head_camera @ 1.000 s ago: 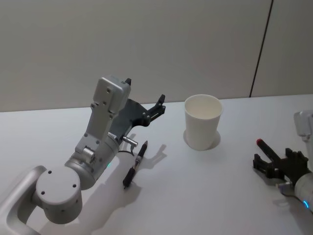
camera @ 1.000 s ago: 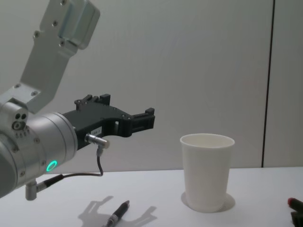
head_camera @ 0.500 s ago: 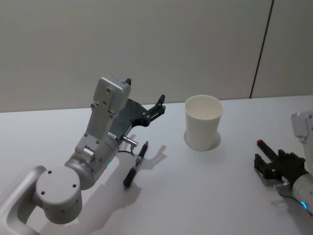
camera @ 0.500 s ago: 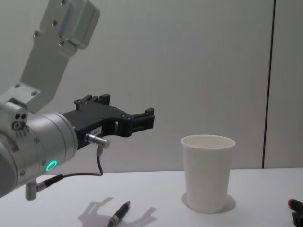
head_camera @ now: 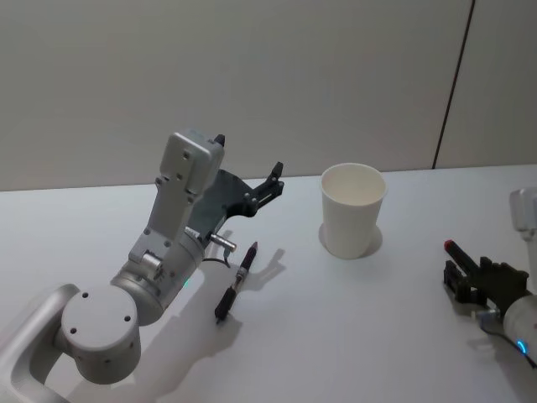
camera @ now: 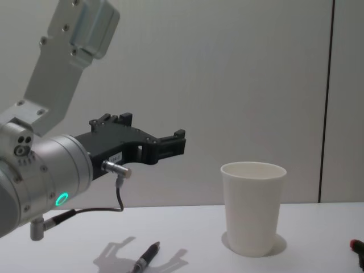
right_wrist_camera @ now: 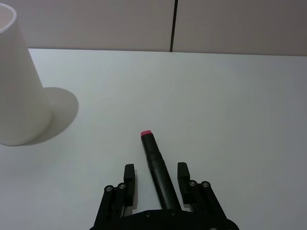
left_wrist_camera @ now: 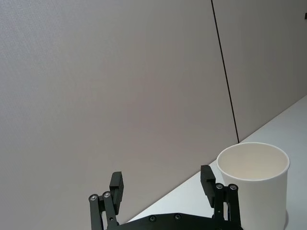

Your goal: Place the pen into the pen holder.

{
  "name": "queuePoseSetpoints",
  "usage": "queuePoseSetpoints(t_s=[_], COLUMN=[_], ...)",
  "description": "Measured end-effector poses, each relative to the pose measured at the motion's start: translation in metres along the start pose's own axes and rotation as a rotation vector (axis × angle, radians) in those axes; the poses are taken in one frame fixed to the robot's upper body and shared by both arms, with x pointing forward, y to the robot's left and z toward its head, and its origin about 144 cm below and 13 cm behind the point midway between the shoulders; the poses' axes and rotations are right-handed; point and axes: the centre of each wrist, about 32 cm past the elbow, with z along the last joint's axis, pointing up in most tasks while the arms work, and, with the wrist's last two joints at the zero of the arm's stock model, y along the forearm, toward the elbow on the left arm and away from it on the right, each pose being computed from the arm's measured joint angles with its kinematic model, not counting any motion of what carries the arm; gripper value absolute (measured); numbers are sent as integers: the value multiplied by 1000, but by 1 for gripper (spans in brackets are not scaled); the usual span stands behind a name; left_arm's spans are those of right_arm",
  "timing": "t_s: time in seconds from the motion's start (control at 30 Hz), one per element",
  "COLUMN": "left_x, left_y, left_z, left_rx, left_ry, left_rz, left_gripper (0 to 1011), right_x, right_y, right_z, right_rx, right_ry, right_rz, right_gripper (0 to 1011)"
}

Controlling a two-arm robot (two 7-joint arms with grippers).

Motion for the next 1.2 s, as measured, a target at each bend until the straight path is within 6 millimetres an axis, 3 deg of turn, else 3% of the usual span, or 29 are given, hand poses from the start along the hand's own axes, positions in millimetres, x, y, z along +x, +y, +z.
queuePoseSetpoints(t_s=[1.2], left_x=[0], left_y=[0], left_z=[0], left_rx=[0], left_ry=[0], left_rz=[0], left_gripper=[1001], right_x=[3], right_y=[3], right_z=[0], right_rx=[0], right_ry=[29], right_rz=[-14], right_gripper=[313])
